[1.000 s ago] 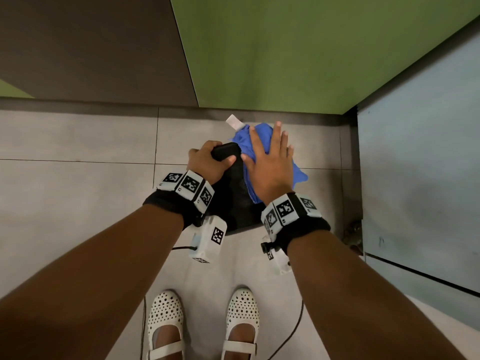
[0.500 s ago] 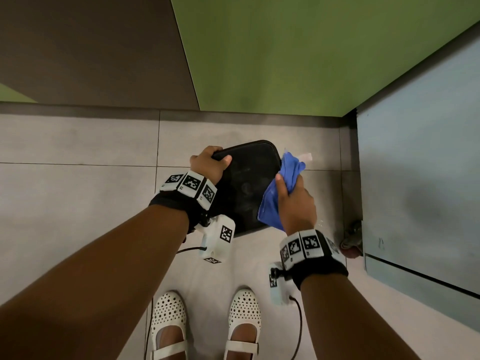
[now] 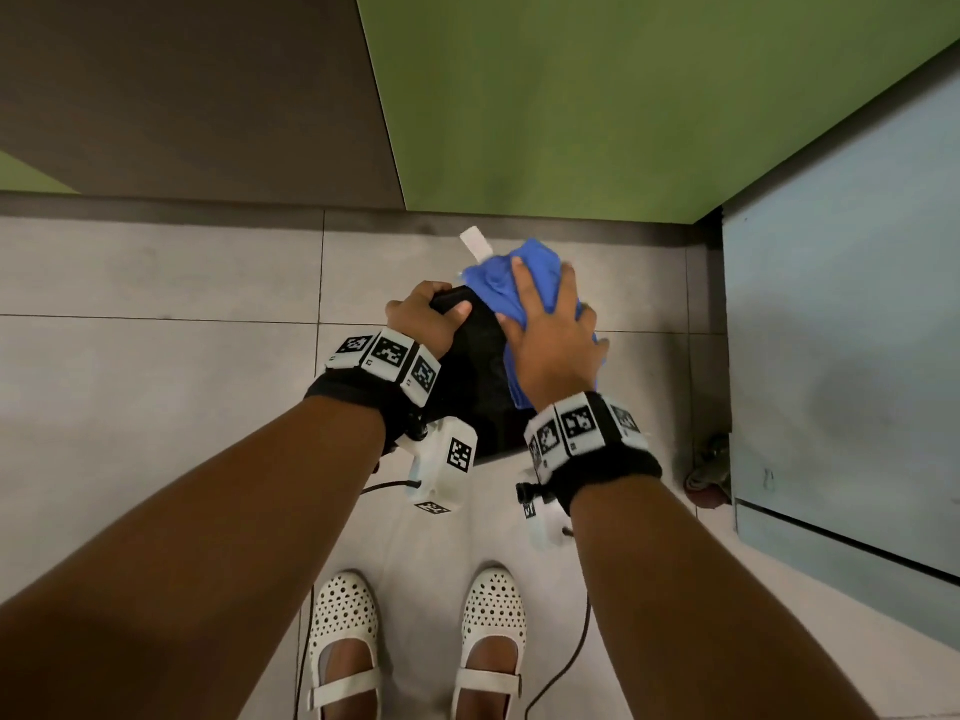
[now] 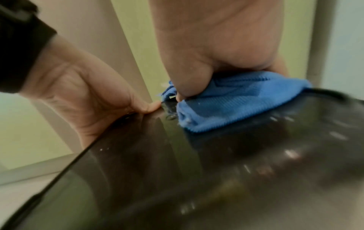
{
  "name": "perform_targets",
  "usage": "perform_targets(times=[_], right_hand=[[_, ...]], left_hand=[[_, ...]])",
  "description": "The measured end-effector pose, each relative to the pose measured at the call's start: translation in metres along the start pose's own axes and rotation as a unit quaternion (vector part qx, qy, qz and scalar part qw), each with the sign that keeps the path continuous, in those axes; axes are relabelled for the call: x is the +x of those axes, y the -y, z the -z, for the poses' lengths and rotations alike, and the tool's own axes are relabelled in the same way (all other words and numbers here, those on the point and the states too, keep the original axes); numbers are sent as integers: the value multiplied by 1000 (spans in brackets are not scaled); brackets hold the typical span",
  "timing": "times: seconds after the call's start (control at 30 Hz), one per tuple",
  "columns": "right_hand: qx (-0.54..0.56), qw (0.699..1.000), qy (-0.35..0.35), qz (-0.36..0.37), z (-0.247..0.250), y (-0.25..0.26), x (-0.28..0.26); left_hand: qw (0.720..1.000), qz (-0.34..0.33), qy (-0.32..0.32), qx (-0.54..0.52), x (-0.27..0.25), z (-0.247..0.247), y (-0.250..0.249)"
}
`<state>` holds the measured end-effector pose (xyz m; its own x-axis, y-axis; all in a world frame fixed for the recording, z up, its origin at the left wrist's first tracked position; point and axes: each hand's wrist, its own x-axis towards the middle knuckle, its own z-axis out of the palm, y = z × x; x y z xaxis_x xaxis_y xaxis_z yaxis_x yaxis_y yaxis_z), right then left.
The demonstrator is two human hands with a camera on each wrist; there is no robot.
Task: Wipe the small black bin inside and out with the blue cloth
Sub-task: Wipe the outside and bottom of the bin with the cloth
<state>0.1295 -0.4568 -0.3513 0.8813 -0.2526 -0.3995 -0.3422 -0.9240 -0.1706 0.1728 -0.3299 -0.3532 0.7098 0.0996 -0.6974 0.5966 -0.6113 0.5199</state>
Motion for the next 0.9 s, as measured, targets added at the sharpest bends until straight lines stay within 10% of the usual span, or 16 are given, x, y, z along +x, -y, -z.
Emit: perform_targets(times=[0.2, 0.4, 0.77, 0.9], right_hand=[[113, 985, -25, -130, -19, -21, -54], [360, 892, -56, -266, -22, -15, -50], [32, 999, 26, 14, 25, 0, 30], [-26, 988, 47, 147, 18, 18, 33]], left_hand=[[1000, 8, 15, -15, -3, 2, -1], [999, 19, 15, -43, -4, 3, 0], [942, 272, 101, -170, -34, -14, 25], [968, 201, 89, -124, -37, -5, 41]])
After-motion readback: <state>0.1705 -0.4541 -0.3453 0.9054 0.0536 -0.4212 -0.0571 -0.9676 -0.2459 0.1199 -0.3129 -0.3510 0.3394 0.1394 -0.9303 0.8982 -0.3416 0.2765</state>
